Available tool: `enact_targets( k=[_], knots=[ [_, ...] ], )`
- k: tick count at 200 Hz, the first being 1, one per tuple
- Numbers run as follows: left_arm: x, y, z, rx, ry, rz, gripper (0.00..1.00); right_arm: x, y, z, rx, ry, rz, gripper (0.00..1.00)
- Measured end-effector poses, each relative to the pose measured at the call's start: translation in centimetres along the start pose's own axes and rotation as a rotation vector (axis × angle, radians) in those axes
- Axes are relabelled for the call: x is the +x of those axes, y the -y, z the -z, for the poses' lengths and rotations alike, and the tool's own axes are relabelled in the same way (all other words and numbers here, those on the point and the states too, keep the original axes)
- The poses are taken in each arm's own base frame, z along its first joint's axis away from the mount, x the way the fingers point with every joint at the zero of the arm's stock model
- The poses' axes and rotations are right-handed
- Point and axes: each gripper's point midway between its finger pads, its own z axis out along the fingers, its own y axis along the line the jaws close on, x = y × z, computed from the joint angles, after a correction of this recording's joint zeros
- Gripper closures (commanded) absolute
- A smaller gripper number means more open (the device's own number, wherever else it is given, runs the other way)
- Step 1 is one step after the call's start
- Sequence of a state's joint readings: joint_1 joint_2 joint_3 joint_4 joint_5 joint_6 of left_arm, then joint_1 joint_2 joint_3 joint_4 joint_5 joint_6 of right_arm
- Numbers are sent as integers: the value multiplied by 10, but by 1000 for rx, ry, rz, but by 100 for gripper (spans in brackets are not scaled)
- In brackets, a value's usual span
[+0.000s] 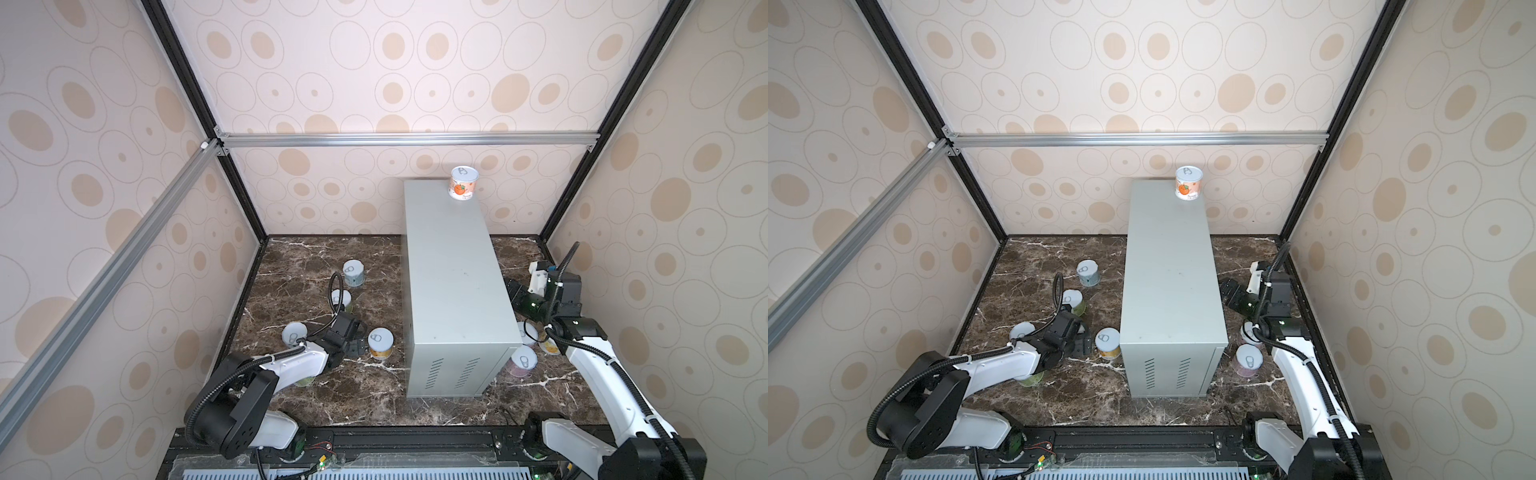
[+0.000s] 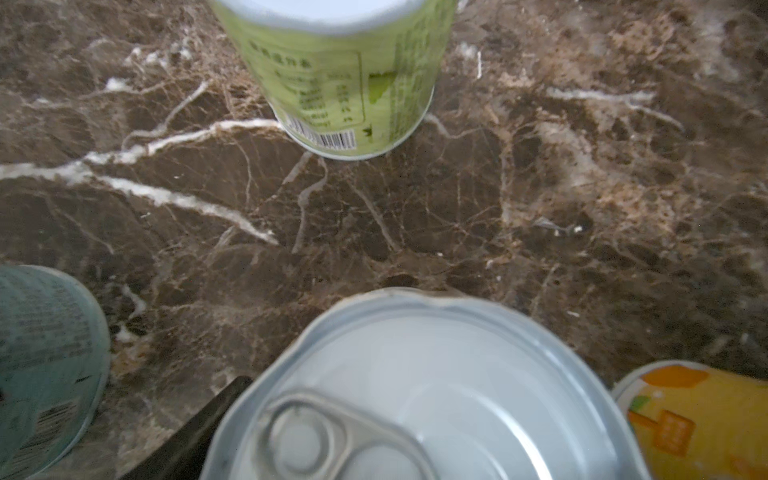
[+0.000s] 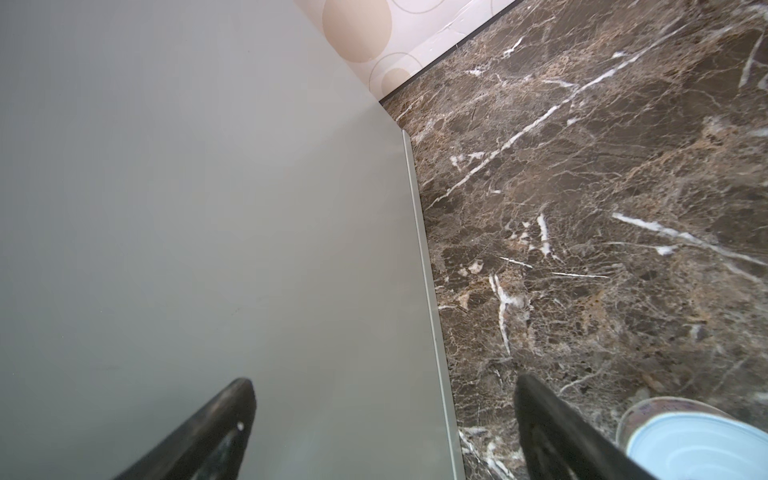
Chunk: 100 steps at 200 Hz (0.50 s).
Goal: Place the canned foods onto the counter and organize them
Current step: 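Lower the left gripper over a white-lidded can while the right gripper descends, then close the left gripper on the orange-labelled can and lift it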
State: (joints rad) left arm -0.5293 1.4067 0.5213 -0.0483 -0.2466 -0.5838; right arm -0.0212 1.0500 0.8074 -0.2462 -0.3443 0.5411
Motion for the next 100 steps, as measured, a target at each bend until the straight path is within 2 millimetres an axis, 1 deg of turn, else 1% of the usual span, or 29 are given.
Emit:
enact_targets(
  k=[46,73,100],
  knots=[
    [-3,3,-2,9,12,9,23,1,-1,0,-2,-2,3,1],
    [-3,3,-2,7,16,11,33,1,-2,0,-3,-3,4,1],
    [-4,3,-2,8,16,11,38,2,-2,-1,-6,-5,5,1]
  ],
)
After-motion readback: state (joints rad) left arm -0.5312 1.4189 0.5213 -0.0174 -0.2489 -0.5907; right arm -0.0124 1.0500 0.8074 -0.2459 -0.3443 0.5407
